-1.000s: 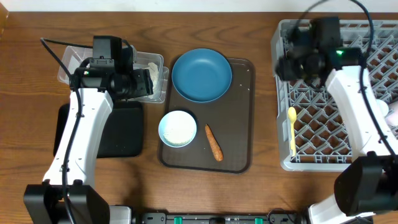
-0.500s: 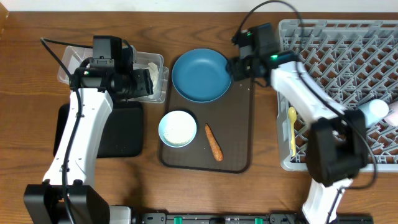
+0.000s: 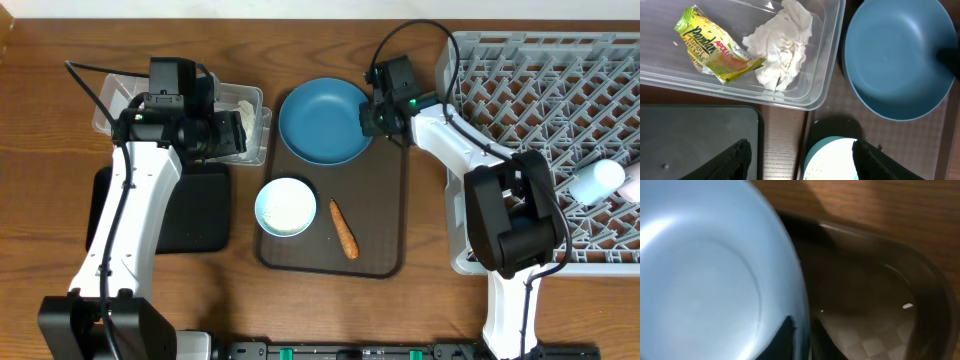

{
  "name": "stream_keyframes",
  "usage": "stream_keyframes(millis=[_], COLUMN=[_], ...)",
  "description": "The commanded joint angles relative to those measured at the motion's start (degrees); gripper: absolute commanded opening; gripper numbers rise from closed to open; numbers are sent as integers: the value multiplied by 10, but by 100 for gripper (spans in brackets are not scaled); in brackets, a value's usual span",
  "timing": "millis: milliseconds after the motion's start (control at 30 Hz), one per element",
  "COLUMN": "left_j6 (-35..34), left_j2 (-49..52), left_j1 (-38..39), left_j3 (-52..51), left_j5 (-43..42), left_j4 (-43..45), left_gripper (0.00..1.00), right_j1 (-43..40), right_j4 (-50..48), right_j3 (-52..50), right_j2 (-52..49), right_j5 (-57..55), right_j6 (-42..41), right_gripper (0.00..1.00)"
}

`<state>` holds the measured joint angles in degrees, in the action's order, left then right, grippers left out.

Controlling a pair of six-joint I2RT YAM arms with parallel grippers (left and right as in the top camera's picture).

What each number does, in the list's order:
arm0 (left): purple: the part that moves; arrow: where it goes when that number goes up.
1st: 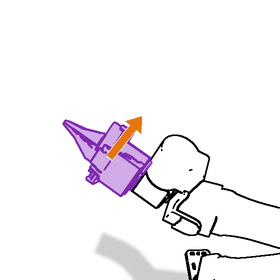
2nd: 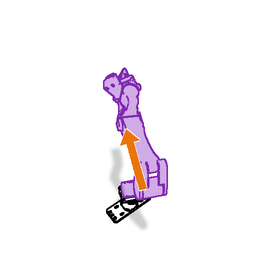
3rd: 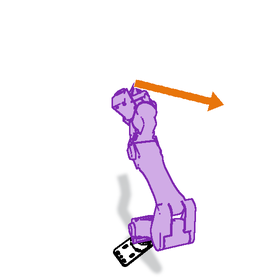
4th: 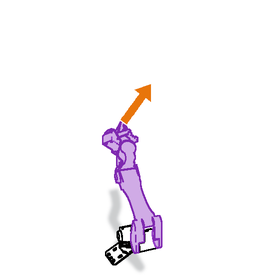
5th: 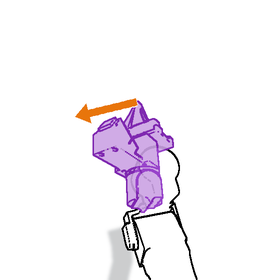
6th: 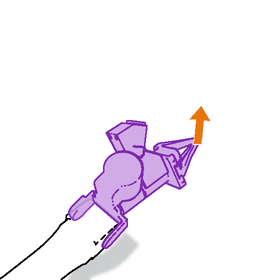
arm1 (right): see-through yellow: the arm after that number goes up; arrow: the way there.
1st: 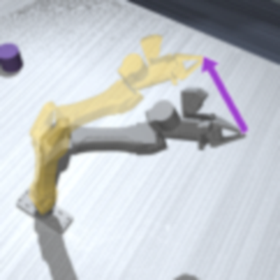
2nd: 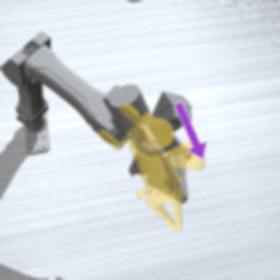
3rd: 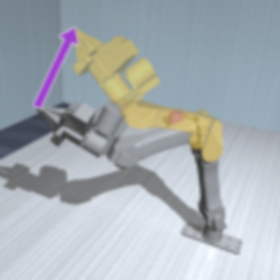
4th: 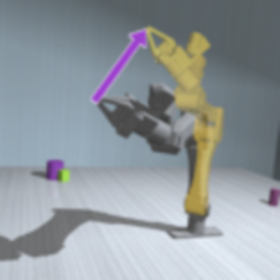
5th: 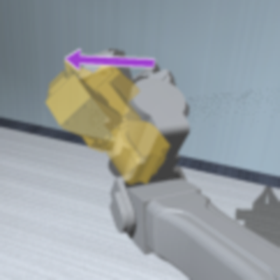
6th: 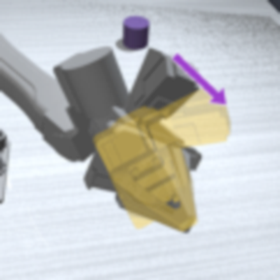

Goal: Sort waste into correct bins and load items into the dishwasher rack
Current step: 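Grasp rim of blue plate with right gripper and lift, then carry blue plate with right gripper into dish rack, place upright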

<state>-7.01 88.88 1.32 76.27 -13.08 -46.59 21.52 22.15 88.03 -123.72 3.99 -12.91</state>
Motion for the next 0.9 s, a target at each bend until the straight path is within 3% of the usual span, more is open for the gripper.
stream_keyframes(millis=[0, 300, 600, 867], left_j6=[8, 8, 8, 8], left_j2=[0, 0, 0, 0], left_j1=[-1, -1, -1, -1], left_j3=[5, 5, 5, 5], left_j5=[8, 8, 8, 8], left_j4=[-3, -3, -3, -3], left_gripper=[67, 67, 67, 67], right_j1=[0, -23, -67, -130], right_j4=[-5, -1, 10, 4], right_j3=[5, 6, 6, 6], right_j2=[-7, 34, 192, 297], right_j5=[-16, -17, -41, -234], right_j6=[-18, 9, 114, 317], right_gripper=[1, 1, 1, 1])
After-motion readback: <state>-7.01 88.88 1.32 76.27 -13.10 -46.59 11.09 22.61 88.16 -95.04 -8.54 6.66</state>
